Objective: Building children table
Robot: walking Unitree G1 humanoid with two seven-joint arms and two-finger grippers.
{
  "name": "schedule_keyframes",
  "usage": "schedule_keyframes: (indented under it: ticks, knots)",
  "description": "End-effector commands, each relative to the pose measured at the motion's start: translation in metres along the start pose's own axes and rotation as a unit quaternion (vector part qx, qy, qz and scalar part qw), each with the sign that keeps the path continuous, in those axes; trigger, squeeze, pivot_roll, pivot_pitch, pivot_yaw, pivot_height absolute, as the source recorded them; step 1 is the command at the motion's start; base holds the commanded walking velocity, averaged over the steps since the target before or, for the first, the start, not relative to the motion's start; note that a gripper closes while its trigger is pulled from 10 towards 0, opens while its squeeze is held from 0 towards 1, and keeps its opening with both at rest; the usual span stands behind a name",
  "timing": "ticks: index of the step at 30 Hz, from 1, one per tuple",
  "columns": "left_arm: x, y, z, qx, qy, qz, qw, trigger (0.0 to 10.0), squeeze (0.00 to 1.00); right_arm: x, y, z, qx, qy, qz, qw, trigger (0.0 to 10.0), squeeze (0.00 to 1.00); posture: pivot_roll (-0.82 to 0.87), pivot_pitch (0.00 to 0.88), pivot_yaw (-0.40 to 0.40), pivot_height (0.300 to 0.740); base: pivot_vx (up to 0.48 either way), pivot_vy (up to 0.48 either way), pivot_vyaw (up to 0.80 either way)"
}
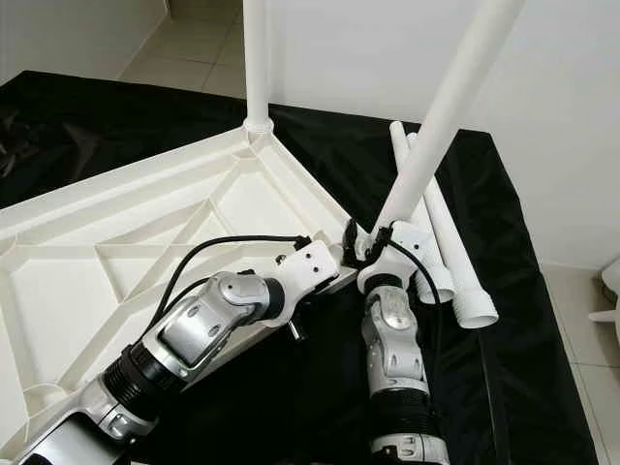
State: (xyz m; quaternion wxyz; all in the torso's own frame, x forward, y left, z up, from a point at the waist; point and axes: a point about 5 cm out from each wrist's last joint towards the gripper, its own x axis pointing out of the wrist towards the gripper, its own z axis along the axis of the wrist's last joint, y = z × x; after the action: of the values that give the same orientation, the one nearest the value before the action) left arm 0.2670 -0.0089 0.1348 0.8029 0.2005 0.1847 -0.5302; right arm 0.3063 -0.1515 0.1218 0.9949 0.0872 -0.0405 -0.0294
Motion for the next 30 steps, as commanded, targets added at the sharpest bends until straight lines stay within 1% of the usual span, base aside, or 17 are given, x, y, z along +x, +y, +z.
schedule_keyframes:
  ticks: [1, 3, 6, 7, 8, 9, 11, 12, 14, 15, 17, 19, 21, 24, 26, 27, 30]
  knots:
    - [0.014, -0.021, -0.027, -0.031, 0.056, -0.068, 0.996, 10.0, 0.00, -0.004, 0.013, -0.010, 0.004, 0.028, 0.058, 0.998, 10.0, 1.00, 0.01, 0.100, -0.054, 0.740, 0.000, 0.000, 0.00]
    - [0.015, -0.021, -0.028, -0.031, 0.056, -0.067, 0.996, 10.0, 0.00, -0.004, 0.012, -0.009, 0.001, 0.024, 0.065, 0.998, 10.0, 1.00, 0.01, 0.100, -0.054, 0.740, 0.000, 0.000, 0.00]
    - [0.015, -0.021, -0.028, -0.030, 0.057, -0.067, 0.996, 10.0, 0.00, -0.006, 0.007, -0.008, -0.007, 0.028, 0.106, 0.994, 10.0, 1.00, 0.01, 0.094, -0.054, 0.740, 0.000, 0.000, 0.00]
    - [0.015, -0.021, -0.028, -0.030, 0.057, -0.067, 0.996, 10.0, 0.00, -0.006, 0.007, -0.008, -0.007, 0.028, 0.106, 0.994, 10.0, 1.00, 0.01, 0.094, -0.054, 0.740, 0.000, 0.000, 0.00]
    - [0.015, -0.021, -0.028, -0.029, 0.058, -0.067, 0.996, 10.0, 0.00, -0.007, 0.003, -0.008, -0.009, 0.028, 0.129, 0.991, 10.0, 0.00, 0.01, 0.091, -0.053, 0.740, 0.000, 0.000, 0.00]
    - [0.015, -0.021, -0.028, -0.029, 0.058, -0.067, 0.996, 10.0, 0.00, -0.007, 0.003, -0.008, -0.009, 0.028, 0.129, 0.991, 10.0, 0.00, 0.01, 0.091, -0.053, 0.740, 0.000, 0.000, 0.00]
    - [0.014, -0.021, -0.029, -0.029, 0.059, -0.069, 0.996, 10.0, 0.00, -0.009, -0.004, -0.006, -0.019, 0.022, 0.159, 0.987, 10.0, 0.00, 0.01, 0.088, -0.050, 0.740, 0.000, 0.000, 0.00]
    - [0.014, -0.021, -0.029, -0.029, 0.059, -0.069, 0.996, 10.0, 0.00, -0.009, -0.004, -0.006, -0.019, 0.022, 0.159, 0.987, 10.0, 0.00, 0.01, 0.088, -0.050, 0.740, 0.000, 0.000, 0.00]
    - [0.015, -0.023, -0.029, -0.028, 0.059, -0.073, 0.995, 10.0, 0.00, -0.009, -0.017, -0.003, -0.041, 0.019, 0.187, 0.981, 10.0, 0.00, 0.00, 0.085, -0.048, 0.740, 0.000, 0.000, 0.00]
    - [0.015, -0.023, -0.029, -0.028, 0.059, -0.073, 0.995, 10.0, 0.00, -0.009, -0.017, -0.003, -0.041, 0.019, 0.187, 0.981, 10.0, 0.00, 0.00, 0.085, -0.048, 0.740, 0.000, 0.000, 0.00]
    - [0.016, -0.024, -0.028, -0.025, 0.058, -0.076, 0.995, 10.0, 0.00, -0.009, -0.027, -0.002, -0.053, 0.019, 0.214, 0.975, 10.0, 0.00, -0.01, 0.083, -0.048, 0.740, 0.000, 0.000, 0.00]
    - [0.016, -0.025, -0.028, -0.025, 0.058, -0.077, 0.995, 10.0, 0.00, -0.008, -0.029, -0.001, -0.055, 0.021, 0.223, 0.973, 10.0, 0.00, -0.01, 0.083, -0.048, 0.740, 0.000, 0.000, 0.00]
    - [0.017, -0.025, -0.027, -0.023, 0.056, -0.078, 0.995, 10.0, 0.00, -0.008, -0.036, 0.000, -0.050, 0.026, 0.252, 0.966, 10.0, 0.00, -0.01, 0.075, -0.048, 0.740, 0.000, 0.000, 0.00]
    - [0.017, -0.026, -0.026, -0.022, 0.055, -0.079, 0.995, 10.0, 0.00, -0.008, -0.040, 0.000, -0.049, 0.029, 0.258, 0.964, 10.0, 0.00, -0.01, 0.072, -0.049, 0.740, 0.000, 0.000, 0.00]
    - [0.017, -0.027, -0.025, -0.021, 0.054, -0.081, 0.995, 10.0, 0.00, -0.006, -0.051, -0.003, -0.052, 0.046, 0.271, 0.960, 10.0, 0.00, -0.01, 0.069, -0.046, 0.740, 0.000, 0.000, 0.00]
    - [0.017, -0.027, -0.025, -0.021, 0.054, -0.081, 0.995, 10.0, 0.00, -0.006, -0.051, -0.003, -0.052, 0.046, 0.271, 0.960, 10.0, 0.00, -0.01, 0.069, -0.046, 0.740, 0.000, 0.000, 0.00]
    - [0.017, -0.027, -0.025, -0.020, 0.054, -0.083, 0.995, 10.0, 0.00, -0.005, -0.059, -0.006, -0.057, 0.057, 0.275, 0.958, 10.0, 0.00, -0.01, 0.066, -0.045, 0.740, 0.000, 0.000, 0.00]
